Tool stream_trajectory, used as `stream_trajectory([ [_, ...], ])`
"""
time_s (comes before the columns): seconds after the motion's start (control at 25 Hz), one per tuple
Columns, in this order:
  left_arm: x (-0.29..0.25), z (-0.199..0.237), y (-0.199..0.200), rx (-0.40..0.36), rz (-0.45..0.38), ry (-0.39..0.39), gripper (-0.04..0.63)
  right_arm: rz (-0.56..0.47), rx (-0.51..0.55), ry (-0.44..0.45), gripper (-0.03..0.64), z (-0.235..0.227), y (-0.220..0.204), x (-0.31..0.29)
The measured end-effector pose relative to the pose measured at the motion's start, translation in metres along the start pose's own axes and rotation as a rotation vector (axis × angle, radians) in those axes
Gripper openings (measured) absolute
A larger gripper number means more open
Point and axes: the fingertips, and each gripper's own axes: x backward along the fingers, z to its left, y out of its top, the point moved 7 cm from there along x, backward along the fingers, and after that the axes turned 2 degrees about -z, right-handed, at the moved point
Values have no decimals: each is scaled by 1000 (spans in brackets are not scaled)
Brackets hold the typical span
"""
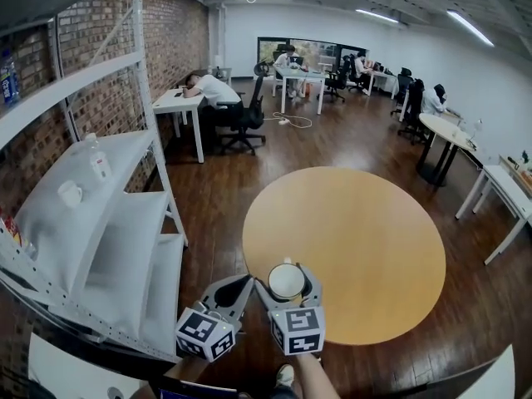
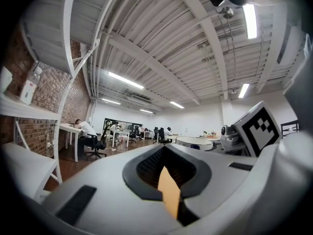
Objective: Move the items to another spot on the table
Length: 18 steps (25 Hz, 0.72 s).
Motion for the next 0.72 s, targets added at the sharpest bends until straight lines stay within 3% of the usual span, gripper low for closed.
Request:
stream_trajectory([
  [0.48, -58, -79, -2, -12, 7, -185, 6, 3, -30, -187, 414, -82, -11, 76],
  [0.72, -106, -134, -10, -12, 25, -240, 6, 15, -1, -239, 414, -140, -16, 112],
])
